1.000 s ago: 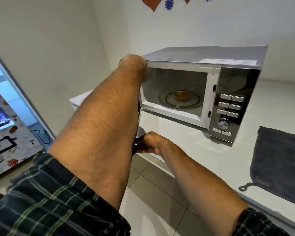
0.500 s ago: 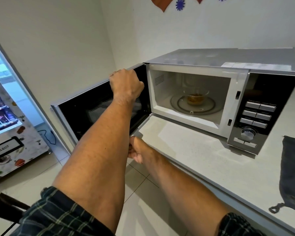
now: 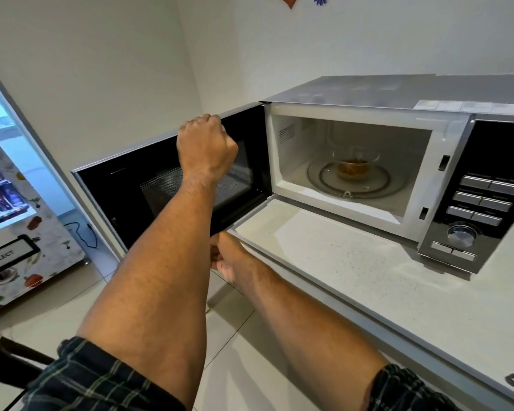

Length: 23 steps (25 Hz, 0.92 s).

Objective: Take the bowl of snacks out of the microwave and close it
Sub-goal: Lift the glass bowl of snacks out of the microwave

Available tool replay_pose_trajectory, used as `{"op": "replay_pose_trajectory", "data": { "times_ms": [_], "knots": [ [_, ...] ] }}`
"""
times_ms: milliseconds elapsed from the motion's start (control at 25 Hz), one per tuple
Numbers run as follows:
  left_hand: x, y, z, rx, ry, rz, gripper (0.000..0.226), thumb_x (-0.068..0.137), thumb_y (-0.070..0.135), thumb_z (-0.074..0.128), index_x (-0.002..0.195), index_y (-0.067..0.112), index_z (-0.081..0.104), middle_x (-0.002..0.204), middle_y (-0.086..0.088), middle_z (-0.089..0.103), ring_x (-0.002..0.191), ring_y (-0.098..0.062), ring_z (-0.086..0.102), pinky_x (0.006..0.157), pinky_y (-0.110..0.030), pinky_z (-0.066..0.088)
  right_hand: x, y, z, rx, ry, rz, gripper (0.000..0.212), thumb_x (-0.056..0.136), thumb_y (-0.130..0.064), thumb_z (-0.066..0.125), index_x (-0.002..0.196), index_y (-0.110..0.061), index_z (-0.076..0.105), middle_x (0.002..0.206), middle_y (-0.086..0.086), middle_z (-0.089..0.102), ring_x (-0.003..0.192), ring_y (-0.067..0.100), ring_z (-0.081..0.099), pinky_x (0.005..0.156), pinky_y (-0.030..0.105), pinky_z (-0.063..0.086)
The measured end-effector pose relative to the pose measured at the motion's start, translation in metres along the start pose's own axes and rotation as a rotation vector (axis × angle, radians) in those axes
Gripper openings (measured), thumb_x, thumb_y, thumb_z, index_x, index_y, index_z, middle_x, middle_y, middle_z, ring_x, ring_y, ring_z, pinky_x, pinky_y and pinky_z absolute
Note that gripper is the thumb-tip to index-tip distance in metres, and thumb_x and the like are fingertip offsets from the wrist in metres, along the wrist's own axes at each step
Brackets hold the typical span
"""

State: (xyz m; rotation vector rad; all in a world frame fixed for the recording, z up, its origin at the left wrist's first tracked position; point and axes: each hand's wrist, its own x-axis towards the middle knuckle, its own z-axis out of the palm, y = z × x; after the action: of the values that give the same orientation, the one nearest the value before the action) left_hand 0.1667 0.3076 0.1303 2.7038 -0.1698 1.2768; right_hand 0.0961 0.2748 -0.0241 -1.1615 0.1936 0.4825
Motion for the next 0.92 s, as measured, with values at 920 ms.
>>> {"op": "replay_pose_trajectory", "data": {
  "times_ms": [920],
  "knots": [
    [-0.026, 0.154, 0.167, -0.990, -0.473, -0.585, 0.031, 0.100, 0.035, 0.043, 0.094, 0.013, 0.064, 0.087, -0.002, 0.061, 0.083, -0.022, 0.056, 0.066, -0.028, 0.037, 0.014, -0.161, -0.242, -0.333, 1.035, -0.668, 0.038, 0.100, -0.043, 0.054, 0.127, -0.018, 0.062, 0.123, 0.002, 0.067, 0.117, 0.024, 0.061, 0.094, 0.031, 0.049]
  ]
}}
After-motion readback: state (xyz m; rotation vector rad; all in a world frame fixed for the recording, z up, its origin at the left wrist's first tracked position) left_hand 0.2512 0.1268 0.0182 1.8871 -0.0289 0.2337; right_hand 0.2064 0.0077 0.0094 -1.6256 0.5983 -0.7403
